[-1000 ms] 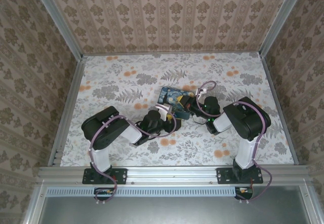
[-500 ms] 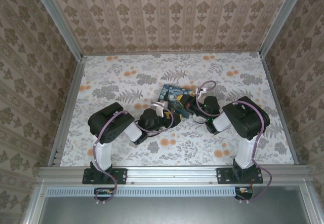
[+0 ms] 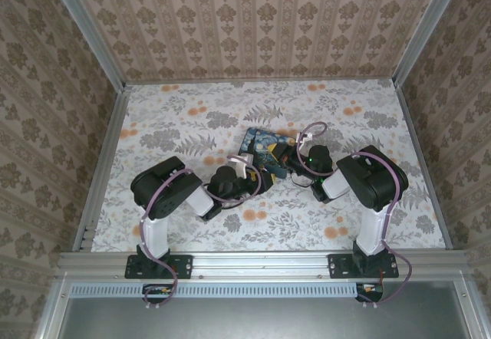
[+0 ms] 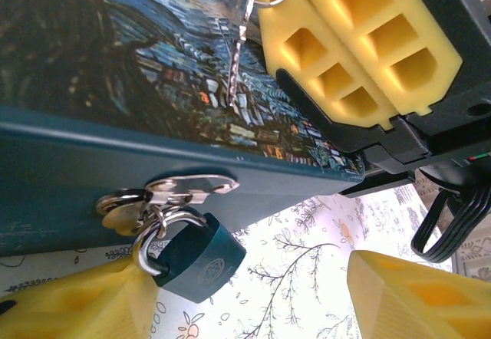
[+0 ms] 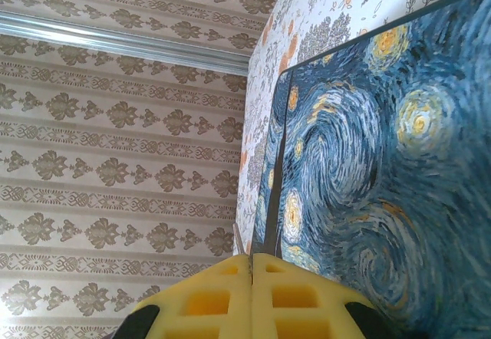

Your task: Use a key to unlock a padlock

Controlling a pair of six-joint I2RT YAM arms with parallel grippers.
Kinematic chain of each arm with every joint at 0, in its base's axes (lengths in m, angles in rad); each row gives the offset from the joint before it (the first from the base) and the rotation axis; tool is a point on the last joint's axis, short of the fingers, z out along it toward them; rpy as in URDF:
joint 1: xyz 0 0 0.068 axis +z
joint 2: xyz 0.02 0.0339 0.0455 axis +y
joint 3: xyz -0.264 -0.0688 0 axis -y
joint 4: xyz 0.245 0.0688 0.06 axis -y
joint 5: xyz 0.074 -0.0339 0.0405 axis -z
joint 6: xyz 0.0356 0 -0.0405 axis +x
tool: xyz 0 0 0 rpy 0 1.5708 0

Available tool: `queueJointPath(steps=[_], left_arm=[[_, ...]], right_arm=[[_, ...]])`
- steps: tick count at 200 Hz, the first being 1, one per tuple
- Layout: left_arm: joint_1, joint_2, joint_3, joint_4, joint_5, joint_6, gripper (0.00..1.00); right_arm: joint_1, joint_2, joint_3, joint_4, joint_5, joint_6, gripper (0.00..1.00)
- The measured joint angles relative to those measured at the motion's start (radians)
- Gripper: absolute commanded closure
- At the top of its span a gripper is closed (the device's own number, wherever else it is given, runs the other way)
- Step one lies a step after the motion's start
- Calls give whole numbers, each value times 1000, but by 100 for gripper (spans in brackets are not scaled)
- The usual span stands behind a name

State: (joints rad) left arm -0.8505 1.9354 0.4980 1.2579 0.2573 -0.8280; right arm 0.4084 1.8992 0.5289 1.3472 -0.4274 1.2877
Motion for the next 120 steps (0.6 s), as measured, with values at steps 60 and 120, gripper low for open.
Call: queueJointPath(steps=[60,120], left_arm=[[-3,16,3,11,-34,-33,43],[-32,15,3,10,-68,-35,43]], right_arm=[[0,0,0,0,0,0,100],[0,0,0,0,0,0,100]])
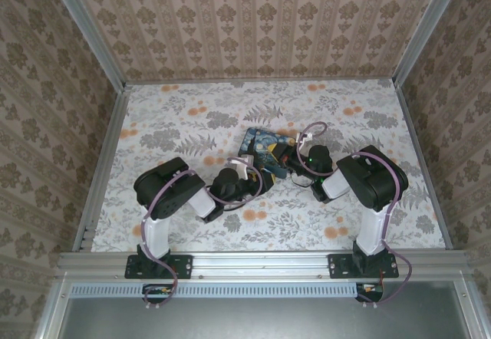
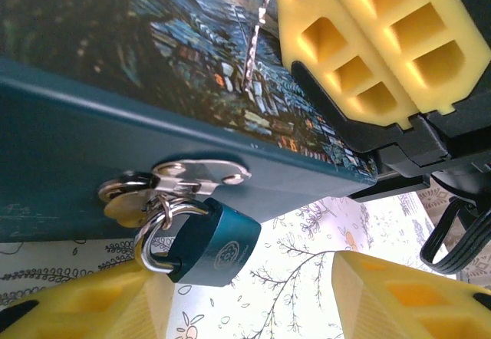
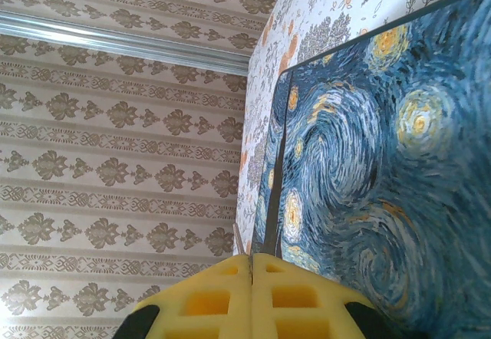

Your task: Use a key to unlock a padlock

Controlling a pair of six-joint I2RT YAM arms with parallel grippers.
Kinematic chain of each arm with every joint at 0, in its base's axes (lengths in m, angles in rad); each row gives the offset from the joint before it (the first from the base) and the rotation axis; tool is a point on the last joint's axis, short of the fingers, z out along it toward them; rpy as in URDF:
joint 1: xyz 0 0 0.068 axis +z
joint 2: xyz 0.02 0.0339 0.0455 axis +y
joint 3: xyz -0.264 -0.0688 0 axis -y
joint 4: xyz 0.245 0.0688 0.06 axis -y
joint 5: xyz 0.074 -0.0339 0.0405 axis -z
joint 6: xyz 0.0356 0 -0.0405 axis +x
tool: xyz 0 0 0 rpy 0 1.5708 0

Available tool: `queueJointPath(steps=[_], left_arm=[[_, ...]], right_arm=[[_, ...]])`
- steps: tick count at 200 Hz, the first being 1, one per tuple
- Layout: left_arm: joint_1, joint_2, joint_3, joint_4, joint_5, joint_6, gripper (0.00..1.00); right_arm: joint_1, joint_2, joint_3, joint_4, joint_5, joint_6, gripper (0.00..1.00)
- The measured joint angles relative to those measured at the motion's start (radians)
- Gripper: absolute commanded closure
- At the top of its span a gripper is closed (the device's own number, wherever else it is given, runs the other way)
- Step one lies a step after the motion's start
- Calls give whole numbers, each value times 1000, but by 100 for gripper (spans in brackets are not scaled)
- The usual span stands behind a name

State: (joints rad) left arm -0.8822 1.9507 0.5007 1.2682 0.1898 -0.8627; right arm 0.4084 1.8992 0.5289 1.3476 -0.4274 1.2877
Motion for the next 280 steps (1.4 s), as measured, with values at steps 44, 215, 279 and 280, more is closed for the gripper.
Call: queueJointPath(steps=[44,215,279,280], left_arm=[[-1,1,0,1,-31,-25,43],[-8,11,13,-21,-87,-85,62],[-8,18,17,-27,-111,-111,76],[-8,18,17,-27,-111,-111,76]], right_arm=[[0,0,0,0,0,0,100],[0,2,0,4,0,0,100],[0,2,0,5,0,0,100],[0,2,0,5,0,0,100]])
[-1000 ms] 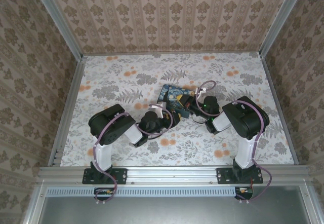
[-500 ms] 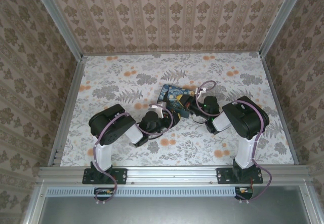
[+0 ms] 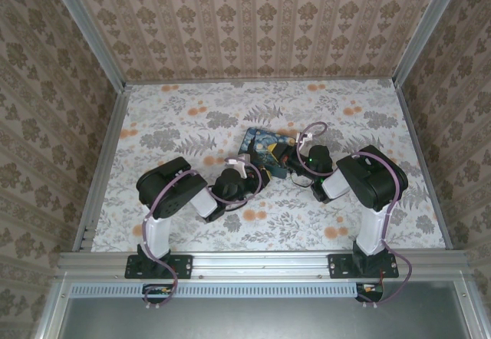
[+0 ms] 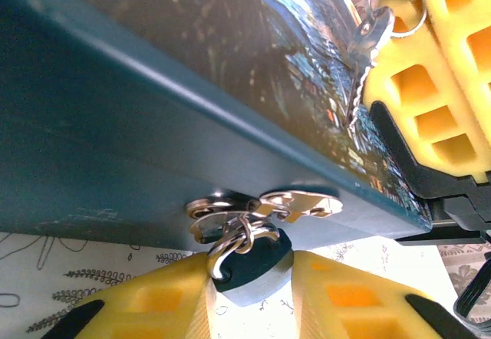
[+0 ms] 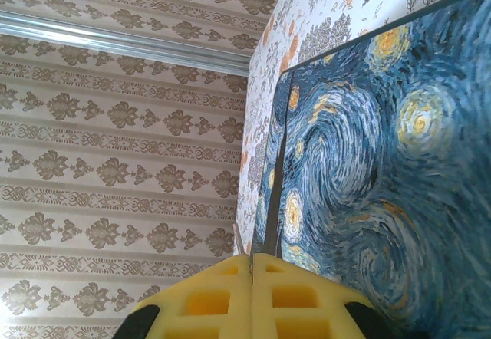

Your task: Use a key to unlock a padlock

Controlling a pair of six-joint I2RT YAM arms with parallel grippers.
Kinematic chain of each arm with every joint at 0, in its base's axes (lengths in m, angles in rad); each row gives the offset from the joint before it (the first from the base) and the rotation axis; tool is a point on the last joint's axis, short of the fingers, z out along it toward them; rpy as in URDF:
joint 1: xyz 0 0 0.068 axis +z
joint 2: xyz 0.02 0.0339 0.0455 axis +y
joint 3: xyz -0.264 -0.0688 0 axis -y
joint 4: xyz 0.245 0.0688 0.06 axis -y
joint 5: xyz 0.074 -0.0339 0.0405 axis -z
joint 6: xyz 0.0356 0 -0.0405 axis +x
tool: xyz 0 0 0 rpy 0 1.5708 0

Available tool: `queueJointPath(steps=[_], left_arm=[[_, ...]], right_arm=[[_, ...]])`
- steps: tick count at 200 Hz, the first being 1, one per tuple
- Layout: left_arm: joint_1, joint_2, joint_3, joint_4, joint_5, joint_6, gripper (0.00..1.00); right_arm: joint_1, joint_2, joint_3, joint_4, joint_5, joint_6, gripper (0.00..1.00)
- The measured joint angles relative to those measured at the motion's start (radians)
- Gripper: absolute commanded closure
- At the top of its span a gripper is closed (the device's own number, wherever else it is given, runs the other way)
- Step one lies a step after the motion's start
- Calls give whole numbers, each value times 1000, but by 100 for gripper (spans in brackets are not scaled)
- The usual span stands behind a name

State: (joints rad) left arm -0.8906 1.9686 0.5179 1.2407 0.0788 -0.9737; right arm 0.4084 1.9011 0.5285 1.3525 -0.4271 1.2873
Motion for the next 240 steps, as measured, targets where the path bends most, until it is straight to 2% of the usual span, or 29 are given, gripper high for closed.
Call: queueJointPath(steps=[15,34,44,59,75,128,156,221,240], left_arm=[[0,0,0,-5,-2,-4,80],[1,0,0,-7,-2,-10,78],[1,0,0,-7,-2,-11,73],[0,0,3,-6,0,-14,59],[0,0,20,-2,3,-24,54],[0,0,34,-12,7,-29,53],[-4,0,35,-22,3,-37,60],[-23,-29,13,-27,-29,-45,60],[-26,-44,5,-29,-37,-45,56]], right_arm=[[0,1,0,2,2,0,100],[-2,4,0,6,4,0,100],[-3,4,0,7,4,0,100],[-3,4,0,7,4,0,100],[-3,5,0,8,4,0,100],[-3,10,0,18,4,1,100],[-3,10,0,18,4,0,100],[-3,10,0,18,4,0,100],[-3,10,0,18,4,0,100]])
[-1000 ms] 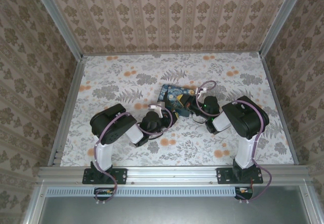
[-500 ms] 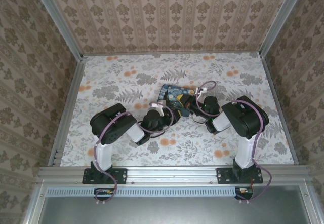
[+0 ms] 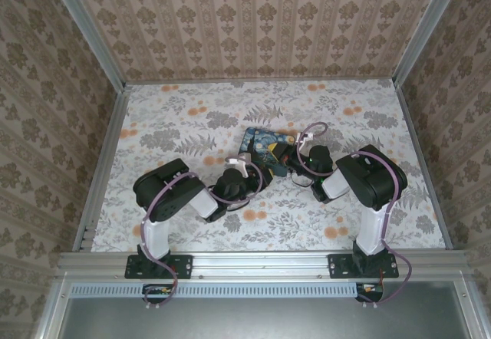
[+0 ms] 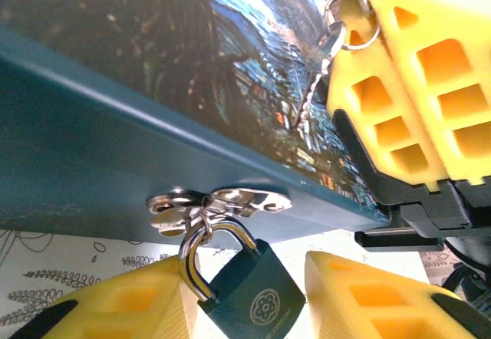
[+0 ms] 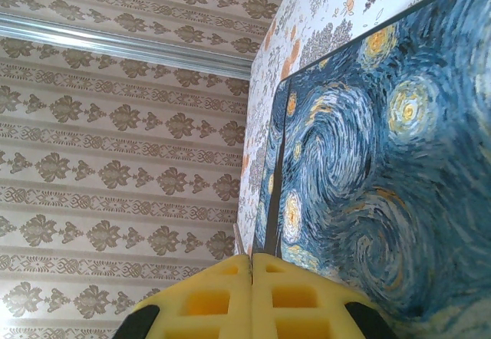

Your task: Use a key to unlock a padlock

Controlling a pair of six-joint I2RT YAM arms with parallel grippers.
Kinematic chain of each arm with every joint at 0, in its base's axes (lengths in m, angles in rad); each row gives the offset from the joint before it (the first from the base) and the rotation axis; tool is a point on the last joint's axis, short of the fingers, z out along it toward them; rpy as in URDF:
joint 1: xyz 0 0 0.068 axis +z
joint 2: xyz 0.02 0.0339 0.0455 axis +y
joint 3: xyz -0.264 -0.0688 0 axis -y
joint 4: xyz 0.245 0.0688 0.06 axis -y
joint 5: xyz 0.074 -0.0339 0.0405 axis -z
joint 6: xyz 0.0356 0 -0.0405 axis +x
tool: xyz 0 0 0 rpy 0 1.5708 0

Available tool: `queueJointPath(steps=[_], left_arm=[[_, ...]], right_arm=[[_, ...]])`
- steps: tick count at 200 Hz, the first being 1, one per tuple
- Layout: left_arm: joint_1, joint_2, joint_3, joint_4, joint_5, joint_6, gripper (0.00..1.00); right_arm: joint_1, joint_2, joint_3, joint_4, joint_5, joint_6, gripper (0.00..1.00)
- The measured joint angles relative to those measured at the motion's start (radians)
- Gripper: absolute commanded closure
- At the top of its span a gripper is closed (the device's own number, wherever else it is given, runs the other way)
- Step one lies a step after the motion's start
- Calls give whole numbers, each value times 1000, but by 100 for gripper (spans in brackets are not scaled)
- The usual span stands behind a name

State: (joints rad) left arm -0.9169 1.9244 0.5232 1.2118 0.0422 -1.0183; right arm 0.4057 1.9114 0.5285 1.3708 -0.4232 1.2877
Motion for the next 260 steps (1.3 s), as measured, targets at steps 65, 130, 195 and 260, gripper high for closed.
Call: queueJointPath(steps=[65,130,195,260], left_arm=[[-6,-18,-3,34,-6,-4,51],[-5,27,3,53,-17,-20,42],[-3,58,7,68,-18,-29,56],[9,72,8,68,-17,-36,70]], right_arm=[[0,0,-1,1,0,0,100],[0,0,-8,11,0,0,100],[0,0,-9,11,0,0,100],[0,0,-9,11,0,0,100]])
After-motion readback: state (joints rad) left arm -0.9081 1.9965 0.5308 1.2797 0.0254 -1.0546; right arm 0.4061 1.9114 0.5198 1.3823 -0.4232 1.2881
